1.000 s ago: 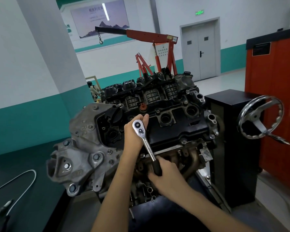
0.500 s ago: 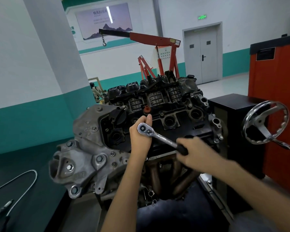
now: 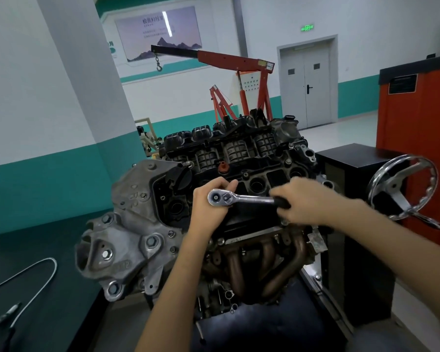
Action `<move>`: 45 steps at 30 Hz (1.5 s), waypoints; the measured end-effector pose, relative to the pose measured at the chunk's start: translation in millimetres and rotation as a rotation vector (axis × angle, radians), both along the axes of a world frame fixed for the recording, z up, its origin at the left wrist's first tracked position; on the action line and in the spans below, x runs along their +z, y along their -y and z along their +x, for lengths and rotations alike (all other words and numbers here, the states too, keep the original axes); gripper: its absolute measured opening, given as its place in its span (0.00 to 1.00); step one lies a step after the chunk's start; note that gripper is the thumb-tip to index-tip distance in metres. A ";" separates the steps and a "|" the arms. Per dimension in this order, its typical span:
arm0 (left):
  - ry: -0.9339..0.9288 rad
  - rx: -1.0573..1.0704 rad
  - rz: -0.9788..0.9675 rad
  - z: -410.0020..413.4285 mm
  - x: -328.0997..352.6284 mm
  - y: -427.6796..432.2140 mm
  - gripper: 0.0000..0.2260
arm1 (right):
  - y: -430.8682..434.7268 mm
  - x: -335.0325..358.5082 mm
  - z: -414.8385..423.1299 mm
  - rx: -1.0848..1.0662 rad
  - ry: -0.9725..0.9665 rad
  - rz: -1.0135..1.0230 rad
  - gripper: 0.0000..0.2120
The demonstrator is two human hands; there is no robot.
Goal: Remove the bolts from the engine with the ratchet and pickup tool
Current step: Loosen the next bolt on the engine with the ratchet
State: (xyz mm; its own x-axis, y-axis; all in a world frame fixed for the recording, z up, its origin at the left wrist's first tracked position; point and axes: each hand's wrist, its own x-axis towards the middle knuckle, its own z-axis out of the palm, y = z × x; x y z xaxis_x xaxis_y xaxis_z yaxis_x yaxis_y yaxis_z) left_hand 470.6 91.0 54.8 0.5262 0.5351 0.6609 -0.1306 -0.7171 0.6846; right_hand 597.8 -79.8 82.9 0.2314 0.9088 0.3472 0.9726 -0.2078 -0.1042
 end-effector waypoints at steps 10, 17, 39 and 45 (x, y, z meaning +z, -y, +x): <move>0.232 0.025 -0.168 15.3 -8.0 18.5 0.21 | -14.7 -104.9 -94.1 0.046 -0.840 0.355 0.04; -0.016 -0.004 -0.035 -5.8 -4.7 -0.8 0.21 | -15.1 -81.0 -75.2 0.011 -0.613 0.205 0.07; -0.003 -0.011 -0.047 -14.0 -3.0 1.7 0.16 | -10.7 -63.9 -49.2 -0.010 -0.411 0.121 0.07; 0.019 -0.060 -0.115 -6.2 -4.9 17.2 0.21 | 1.3 4.2 1.3 -0.109 0.115 0.068 0.07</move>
State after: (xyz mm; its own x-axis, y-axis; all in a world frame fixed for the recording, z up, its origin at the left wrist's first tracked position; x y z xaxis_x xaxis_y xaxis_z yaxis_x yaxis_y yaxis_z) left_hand 464.4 73.8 49.9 0.5472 0.5762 0.6071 -0.1845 -0.6244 0.7590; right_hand 599.1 -81.1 87.1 0.2824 0.8540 0.4370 0.9511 -0.3087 -0.0113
